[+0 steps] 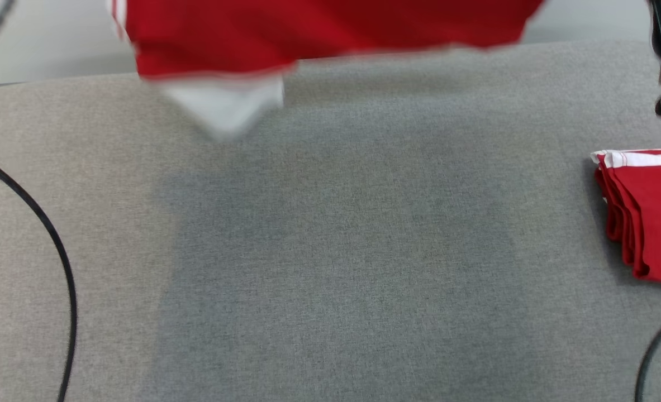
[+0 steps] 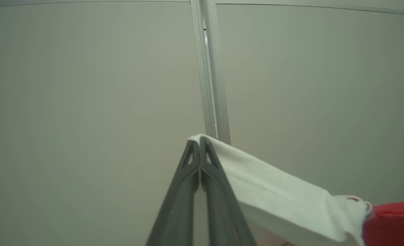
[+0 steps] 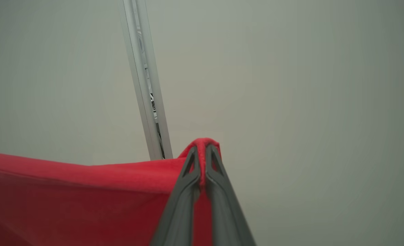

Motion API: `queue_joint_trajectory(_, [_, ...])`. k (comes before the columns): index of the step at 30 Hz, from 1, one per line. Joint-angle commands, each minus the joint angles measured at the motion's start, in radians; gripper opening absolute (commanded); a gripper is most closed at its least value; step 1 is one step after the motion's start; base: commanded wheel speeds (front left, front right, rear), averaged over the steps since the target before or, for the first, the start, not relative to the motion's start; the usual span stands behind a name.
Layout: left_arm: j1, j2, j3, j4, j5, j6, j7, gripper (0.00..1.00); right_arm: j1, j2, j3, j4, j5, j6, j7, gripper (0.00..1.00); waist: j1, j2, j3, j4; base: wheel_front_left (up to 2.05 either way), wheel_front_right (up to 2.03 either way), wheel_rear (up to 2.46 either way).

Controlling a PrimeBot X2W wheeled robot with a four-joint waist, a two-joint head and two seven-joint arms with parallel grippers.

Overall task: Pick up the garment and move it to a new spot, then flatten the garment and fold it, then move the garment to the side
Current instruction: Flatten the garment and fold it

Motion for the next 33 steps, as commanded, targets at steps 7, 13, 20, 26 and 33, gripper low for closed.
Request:
queue_joint_trajectory(7, [-0.124, -0.045, -0.042, 0.218, 0.012, -0.039, -0.074, 0.0, -0.139, 0.037, 0.02, 0.248, -0.006, 0.0, -0.098, 0.0, 0.0, 0.0, 0.063, 0.011, 0.0, 0.0, 0.0])
queue_joint_trajectory(13, [-0.049, -0.118, -0.087, 0.328, -0.071, -0.055, -0.04, 0.0, -0.124, 0.022, 0.066, 0.358, 0.031, 0.0, -0.111, 0.0, 0.0, 0.0, 0.126, 0.044, 0.0, 0.0, 0.0])
queue_joint_trajectory(20, [0.204, -0.124, -0.138, 0.224, -0.26, -0.054, -0.061, 0.0, 0.067, 0.003, 0.182, 0.311, 0.143, 0.0, -0.127, 0.0, 0.0, 0.0, 0.15, 0.062, 0.0, 0.0, 0.0])
queue_joint_trajectory(26, [0.503, -0.058, -0.163, 0.071, -0.338, -0.055, -0.122, 0.0, 0.349, -0.034, 0.282, 0.156, 0.299, 0.0, -0.159, 0.0, 0.0, 0.0, 0.115, 0.053, 0.0, 0.0, 0.0])
queue_joint_trajectory(33, [0.882, 0.039, -0.155, -0.179, -0.36, 0.025, -0.134, 0.0, 0.647, -0.091, 0.333, -0.026, 0.408, 0.0, -0.181, 0.0, 0.0, 0.0, 0.049, 0.034, 0.0, 0.0, 0.0])
